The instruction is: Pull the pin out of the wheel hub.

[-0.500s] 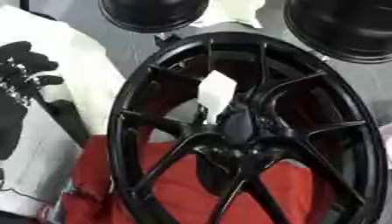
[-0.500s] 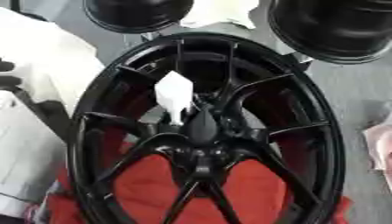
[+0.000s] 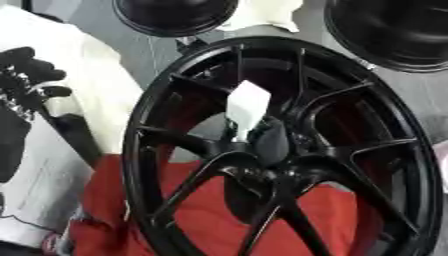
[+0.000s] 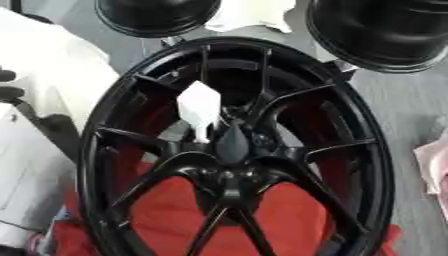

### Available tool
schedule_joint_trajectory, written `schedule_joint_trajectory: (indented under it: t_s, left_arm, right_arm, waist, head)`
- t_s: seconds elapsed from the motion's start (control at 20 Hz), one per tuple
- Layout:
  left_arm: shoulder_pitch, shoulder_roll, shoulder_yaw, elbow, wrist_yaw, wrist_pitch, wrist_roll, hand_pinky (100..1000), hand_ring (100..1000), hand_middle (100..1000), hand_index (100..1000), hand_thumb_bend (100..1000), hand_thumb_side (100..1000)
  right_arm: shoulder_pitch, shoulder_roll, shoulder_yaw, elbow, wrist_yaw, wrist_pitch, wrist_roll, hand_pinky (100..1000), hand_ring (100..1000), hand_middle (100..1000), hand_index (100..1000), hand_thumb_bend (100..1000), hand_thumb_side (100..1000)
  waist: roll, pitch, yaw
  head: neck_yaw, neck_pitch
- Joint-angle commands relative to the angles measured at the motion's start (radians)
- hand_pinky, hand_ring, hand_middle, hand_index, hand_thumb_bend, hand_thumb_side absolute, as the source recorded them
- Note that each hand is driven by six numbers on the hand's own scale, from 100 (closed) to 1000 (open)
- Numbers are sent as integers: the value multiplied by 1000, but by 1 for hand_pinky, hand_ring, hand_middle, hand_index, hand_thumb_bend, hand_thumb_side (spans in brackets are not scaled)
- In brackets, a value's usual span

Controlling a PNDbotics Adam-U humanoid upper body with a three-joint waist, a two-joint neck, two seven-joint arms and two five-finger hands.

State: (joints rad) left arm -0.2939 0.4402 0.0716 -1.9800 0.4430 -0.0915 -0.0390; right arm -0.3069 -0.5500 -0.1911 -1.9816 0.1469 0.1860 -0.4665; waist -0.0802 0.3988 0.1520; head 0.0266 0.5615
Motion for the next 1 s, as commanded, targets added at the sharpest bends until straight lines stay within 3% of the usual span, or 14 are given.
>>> schedule_joint_trajectory:
  t_s: [0.05, 0.3, 0.65, 1.0]
  left_arm:
    - [-11, 28, 9, -20, -4, -7, 0, 692, 725, 636, 788, 143, 809]
    - [-25, 90, 19, -20, 0, -58, 8, 695, 725, 637, 787, 100, 762]
    - [-49, 277, 30, -20, 23, -180, 32, 698, 725, 639, 786, 100, 709]
    - [-104, 451, 31, -20, 34, -214, 45, 704, 725, 642, 788, 100, 686]
  right_arm:
    - [-3, -18, -13, -18, -1, 2, -1, 751, 720, 807, 888, 100, 478]
    - [1, -23, -12, -18, -1, 2, -1, 752, 720, 807, 888, 100, 477]
    - [14, -34, -15, -18, 4, 4, -4, 752, 719, 806, 888, 100, 476]
    - [29, -40, -16, -18, 5, 9, -5, 752, 719, 806, 888, 100, 475]
  waist:
    - [4, -16, 1]
    - [9, -17, 2]
    - [25, -21, 7]
    - [32, -24, 11]
  head:
    - [-5, 0]
    - [-24, 7]
    - [-53, 30]
    - [-88, 52]
